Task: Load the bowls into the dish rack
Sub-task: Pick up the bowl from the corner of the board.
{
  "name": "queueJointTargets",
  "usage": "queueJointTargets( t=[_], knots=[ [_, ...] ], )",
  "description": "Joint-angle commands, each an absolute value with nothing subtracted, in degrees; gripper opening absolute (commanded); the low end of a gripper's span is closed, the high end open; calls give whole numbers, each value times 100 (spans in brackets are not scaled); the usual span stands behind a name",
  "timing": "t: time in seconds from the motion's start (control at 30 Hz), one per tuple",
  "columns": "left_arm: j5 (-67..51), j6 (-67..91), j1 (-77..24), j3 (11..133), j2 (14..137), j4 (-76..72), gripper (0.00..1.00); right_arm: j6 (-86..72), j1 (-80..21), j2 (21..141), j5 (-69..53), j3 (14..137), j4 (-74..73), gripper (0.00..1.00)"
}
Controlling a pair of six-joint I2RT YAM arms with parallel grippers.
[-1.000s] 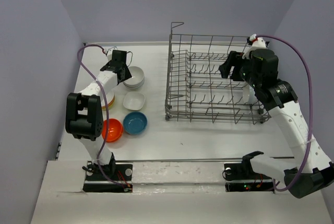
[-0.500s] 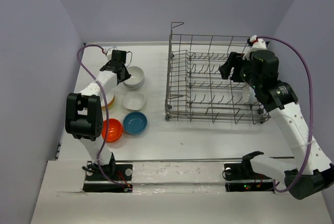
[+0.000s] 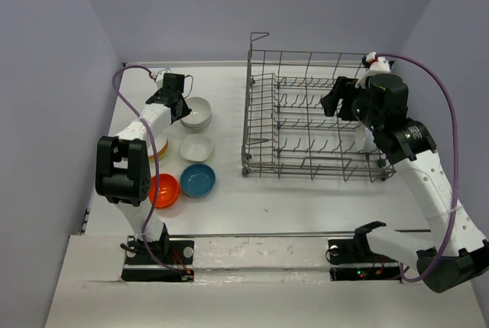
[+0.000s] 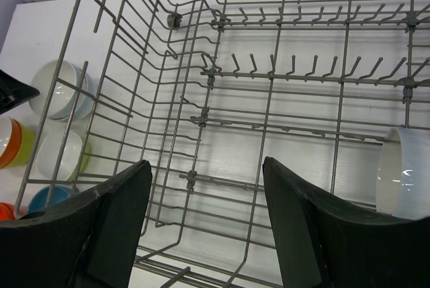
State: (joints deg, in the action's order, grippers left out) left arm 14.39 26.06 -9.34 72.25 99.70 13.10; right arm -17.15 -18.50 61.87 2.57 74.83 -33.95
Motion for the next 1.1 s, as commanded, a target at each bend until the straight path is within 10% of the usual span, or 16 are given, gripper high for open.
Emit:
queueJointTargets(
  t=[0.0,1.07],
  knots=[
    [1450,2663,-940,7251,9861,1274,34,-1644,-1890,6056,229,7436,-3129,73],
    [1635,2742,-1011,7154,9879,1424,33,-1626,-1890,6021,290,7313,-3085,73]
  ],
)
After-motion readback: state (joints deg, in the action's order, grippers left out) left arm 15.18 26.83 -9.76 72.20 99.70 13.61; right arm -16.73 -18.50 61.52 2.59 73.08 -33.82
